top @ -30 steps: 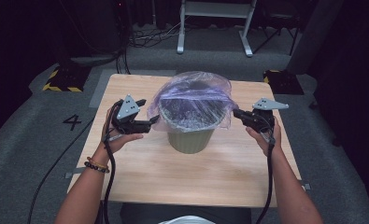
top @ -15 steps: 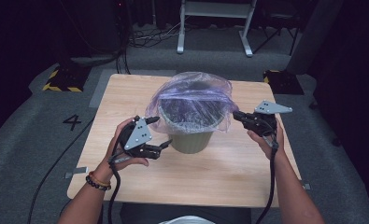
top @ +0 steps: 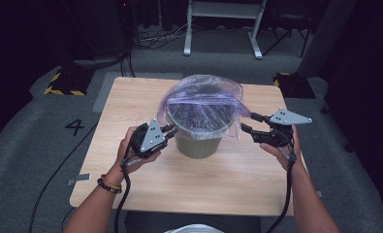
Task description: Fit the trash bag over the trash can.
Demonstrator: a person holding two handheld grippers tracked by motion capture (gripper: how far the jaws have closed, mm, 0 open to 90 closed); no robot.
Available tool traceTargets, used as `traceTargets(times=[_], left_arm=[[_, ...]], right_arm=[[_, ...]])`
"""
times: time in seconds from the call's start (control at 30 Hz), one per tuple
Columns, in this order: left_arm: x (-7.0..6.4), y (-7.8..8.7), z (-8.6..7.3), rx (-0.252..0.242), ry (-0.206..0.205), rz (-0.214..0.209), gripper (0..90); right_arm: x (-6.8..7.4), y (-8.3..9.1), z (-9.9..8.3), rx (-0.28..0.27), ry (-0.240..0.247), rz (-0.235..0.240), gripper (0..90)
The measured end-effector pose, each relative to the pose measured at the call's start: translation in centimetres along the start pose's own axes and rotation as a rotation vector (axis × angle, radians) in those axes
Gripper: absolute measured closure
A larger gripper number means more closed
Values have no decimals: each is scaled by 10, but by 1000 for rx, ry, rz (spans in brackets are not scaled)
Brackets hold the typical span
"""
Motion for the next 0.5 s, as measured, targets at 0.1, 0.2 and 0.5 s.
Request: traceTargets(times=[0.1, 0.2, 0.5], left_arm=[[0, -2, -1, 6, 0, -8, 900], [0, -5, -3, 12, -9, -29, 900], [2, -3, -7, -6, 9, -67, 900]], right_arm=[[8, 3, 0, -12, 14, 38, 364], [15, 5, -2, -12, 32, 48, 322], [41, 14, 8, -88, 58, 81, 268]])
Point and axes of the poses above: each handheld gripper's, and its own axes: y roughly backward along the jaws, z roughly out of its top, x roughly to its left, the point moved 3 cm from there along -y, roughly forward along the jaws, and after that the axes turned 14 degrees about x, right-handed, at the moved point
